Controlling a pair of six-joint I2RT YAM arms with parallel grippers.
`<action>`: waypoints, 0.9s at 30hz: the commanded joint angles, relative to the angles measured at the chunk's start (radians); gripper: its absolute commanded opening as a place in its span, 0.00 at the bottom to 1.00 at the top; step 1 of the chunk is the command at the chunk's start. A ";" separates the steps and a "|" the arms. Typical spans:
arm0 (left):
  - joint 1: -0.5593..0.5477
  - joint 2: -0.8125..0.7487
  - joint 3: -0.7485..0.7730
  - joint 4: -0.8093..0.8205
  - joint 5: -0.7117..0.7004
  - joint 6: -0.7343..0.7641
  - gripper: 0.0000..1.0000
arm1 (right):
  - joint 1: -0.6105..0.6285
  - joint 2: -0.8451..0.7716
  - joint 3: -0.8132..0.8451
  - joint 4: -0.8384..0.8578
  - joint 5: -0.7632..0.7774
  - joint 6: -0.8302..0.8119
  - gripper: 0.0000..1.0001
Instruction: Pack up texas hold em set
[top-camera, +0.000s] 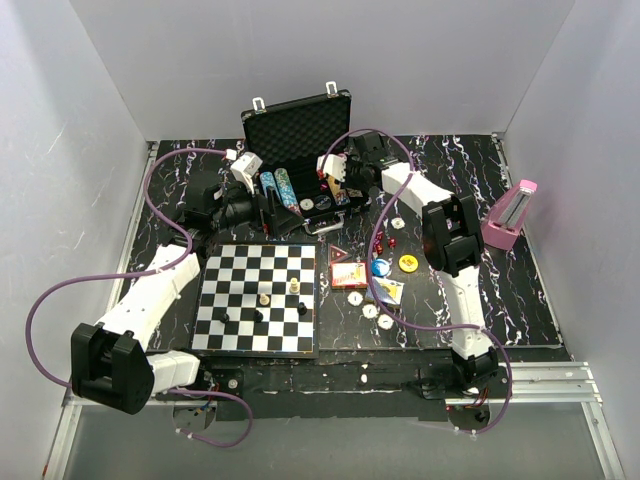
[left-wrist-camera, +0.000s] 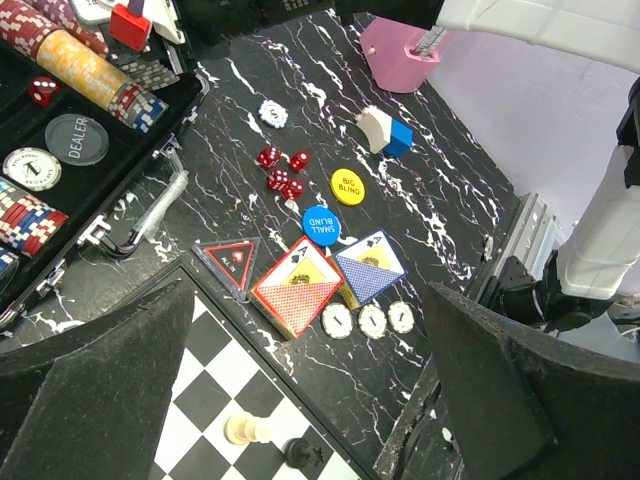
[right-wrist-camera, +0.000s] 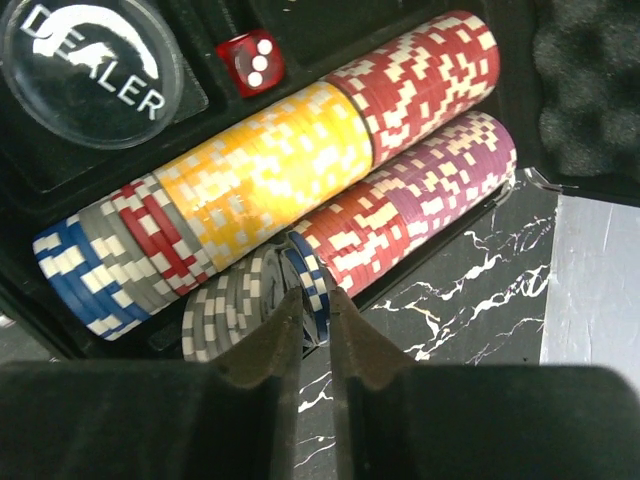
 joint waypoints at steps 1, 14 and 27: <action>0.000 -0.001 0.030 0.014 0.017 0.002 0.98 | 0.000 0.002 -0.009 0.191 0.032 -0.001 0.26; -0.001 -0.002 0.029 0.019 0.025 -0.005 0.98 | -0.003 -0.039 -0.018 0.211 0.050 -0.019 0.40; -0.001 -0.007 0.024 0.034 0.037 -0.017 0.98 | -0.009 -0.099 -0.037 0.218 0.064 -0.039 0.50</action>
